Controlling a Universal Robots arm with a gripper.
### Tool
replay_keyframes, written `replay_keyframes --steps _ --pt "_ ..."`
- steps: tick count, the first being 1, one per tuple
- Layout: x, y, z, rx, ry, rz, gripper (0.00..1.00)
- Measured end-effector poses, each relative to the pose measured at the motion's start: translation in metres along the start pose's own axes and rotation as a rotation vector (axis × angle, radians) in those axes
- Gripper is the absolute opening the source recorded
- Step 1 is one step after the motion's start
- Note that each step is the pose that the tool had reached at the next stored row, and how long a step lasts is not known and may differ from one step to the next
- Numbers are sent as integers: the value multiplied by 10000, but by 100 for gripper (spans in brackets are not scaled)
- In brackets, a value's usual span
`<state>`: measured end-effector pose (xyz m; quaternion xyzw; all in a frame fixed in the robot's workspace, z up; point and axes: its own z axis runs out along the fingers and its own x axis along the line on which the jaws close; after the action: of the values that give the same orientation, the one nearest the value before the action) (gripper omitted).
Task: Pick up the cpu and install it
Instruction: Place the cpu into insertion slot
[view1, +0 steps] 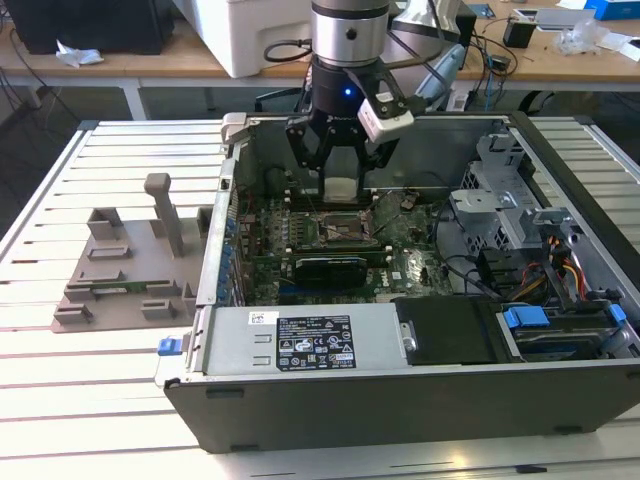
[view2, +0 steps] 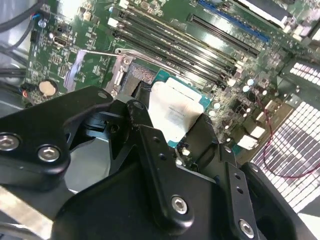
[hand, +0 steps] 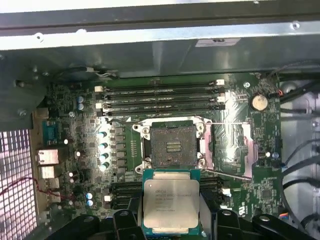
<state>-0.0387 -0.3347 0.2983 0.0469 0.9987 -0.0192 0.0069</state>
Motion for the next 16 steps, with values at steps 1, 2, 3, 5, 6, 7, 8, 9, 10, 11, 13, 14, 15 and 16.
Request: replay_keyframes --steps 1,2,3,5,6,7,8,9,10,11,13,14,15,16 --pt "0 0 0 4 10 268 54" --pt "0 0 0 8 17 468 54" --pt "-1 0 0 12 26 708 54" --pt "-1 0 0 23 53 1424 54" --pt "-1 0 0 25 57 1524 54" --pt "-1 0 0 26 60 1612 54" --pt "-1 0 0 29 69 1850 54" --pt "-1 0 0 32 74 1961 54" --pt "-1 0 0 33 78 2088 54" --pt "-1 0 0 36 84 2231 54" --pt "-1 0 0 40 95 2522 54" --pt "-1 0 0 43 100 2652 54" --pt "-1 0 0 44 104 2767 54" --pt "-1 0 0 45 108 2876 54"
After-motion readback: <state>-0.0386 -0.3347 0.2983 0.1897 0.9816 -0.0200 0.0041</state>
